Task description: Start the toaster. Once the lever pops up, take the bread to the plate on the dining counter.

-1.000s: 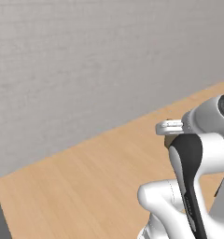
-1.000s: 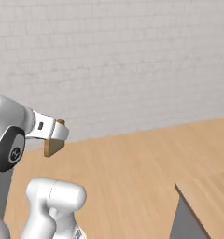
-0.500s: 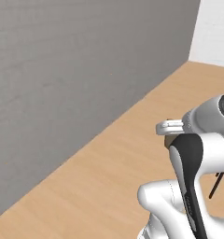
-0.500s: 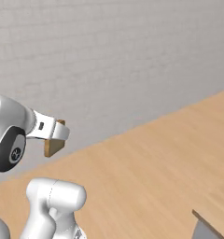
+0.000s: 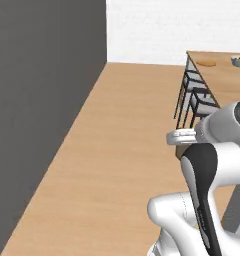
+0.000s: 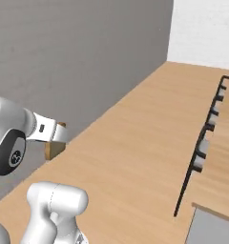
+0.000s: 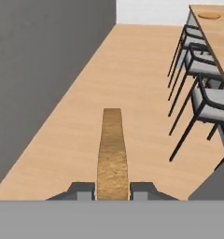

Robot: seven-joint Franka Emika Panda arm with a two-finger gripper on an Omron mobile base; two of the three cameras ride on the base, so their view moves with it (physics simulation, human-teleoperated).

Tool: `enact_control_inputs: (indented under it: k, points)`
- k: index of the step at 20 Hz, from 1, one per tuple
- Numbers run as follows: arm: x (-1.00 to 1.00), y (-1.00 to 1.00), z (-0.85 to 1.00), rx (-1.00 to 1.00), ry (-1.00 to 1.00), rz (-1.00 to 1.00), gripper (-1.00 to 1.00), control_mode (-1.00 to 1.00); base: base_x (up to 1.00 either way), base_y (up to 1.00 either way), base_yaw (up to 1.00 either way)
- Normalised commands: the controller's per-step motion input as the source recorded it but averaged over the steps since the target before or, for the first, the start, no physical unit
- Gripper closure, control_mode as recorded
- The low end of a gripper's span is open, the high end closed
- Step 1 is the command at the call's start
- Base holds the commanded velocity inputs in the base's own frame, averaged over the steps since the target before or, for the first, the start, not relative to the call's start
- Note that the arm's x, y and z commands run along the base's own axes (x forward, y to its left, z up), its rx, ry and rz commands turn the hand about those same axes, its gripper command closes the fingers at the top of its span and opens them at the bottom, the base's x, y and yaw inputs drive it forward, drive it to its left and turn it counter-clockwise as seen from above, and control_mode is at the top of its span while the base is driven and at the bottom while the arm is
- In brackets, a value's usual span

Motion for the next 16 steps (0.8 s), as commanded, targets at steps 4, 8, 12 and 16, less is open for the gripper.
enact_control_inputs:
  k: [4, 8, 12, 16]
  points:
    - [0.00, 0.00, 0.00, 0.00, 0.00, 0.00, 1.00, 1.00, 0.89, 0.48, -0.74]
    - [0.00, 0.00, 0.00, 0.00, 0.00, 0.00, 1.00, 1.00, 0.96, 0.53, -0.71]
    - [0.00, 0.00, 0.00, 0.00, 0.00, 0.00, 1.00, 1.00, 1.00, 0.72, -0.64]
    - [0.00, 0.00, 0.00, 0.00, 0.00, 0.00, 1.00, 1.00, 0.85, 0.99, -0.50]
